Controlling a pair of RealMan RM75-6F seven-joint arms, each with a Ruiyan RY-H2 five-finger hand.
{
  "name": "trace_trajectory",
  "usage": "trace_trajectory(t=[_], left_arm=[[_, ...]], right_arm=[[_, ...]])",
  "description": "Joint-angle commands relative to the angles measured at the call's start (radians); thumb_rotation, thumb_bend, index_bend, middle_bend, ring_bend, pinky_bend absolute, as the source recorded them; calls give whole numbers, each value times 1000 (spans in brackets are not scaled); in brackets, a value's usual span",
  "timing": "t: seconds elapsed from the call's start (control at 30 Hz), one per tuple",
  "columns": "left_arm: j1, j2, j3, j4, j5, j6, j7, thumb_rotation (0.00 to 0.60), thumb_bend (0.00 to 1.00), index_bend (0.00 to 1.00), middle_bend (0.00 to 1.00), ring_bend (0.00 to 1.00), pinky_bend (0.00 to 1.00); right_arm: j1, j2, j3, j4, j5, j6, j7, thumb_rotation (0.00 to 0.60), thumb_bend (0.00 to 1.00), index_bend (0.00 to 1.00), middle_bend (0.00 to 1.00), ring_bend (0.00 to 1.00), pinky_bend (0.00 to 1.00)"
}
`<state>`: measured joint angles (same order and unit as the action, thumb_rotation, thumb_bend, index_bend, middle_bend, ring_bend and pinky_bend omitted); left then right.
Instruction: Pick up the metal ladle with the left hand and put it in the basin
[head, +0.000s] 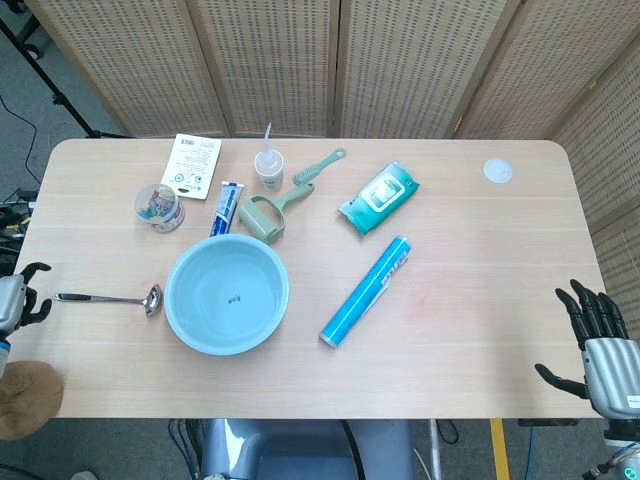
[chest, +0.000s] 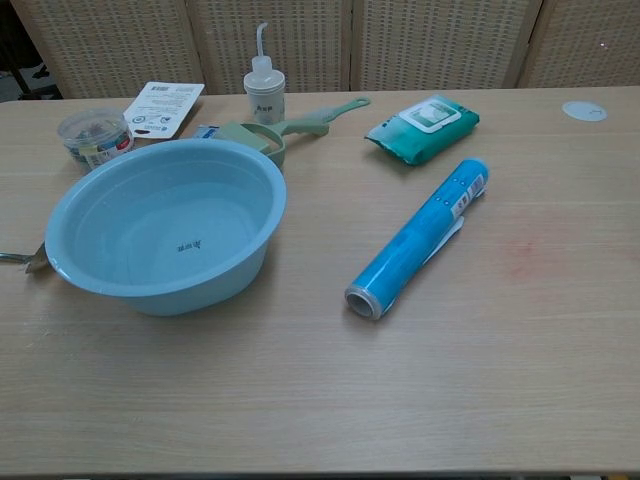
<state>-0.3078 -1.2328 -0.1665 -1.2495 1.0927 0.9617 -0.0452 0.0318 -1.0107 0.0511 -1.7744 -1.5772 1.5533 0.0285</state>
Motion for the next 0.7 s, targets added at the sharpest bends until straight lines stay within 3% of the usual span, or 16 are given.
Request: trace_trajectory(t=[0.03, 0.23, 0.33, 0.47, 0.7], left_arm=[[-36, -61, 3, 95, 4, -51, -29, 600, 436, 348, 947, 878, 960], [-60, -134, 30, 229, 46, -111, -82, 600, 401, 359, 948, 878, 960], [-69, -160, 39, 279, 73, -123, -112, 600, 340, 360, 948, 878, 960], [-93, -215, 88, 403, 174, -157, -209, 600, 252, 359, 948, 877, 960], [-100, -308, 140, 587, 280, -130, -340, 600, 266, 359, 948, 877, 960]], right_arm=[[1, -1, 0, 1, 2, -2, -3, 600, 0, 0, 0, 0, 0], [2, -4, 3, 3, 14, -9, -7, 600, 0, 0, 0, 0, 0], [5, -7, 2, 4, 17, -16, -12, 600, 0, 0, 0, 0, 0], [6, -12, 1, 5, 22, -23, -24, 600, 0, 0, 0, 0, 0], [10, -18, 1, 7, 31, -35, -33, 600, 0, 0, 0, 0, 0]])
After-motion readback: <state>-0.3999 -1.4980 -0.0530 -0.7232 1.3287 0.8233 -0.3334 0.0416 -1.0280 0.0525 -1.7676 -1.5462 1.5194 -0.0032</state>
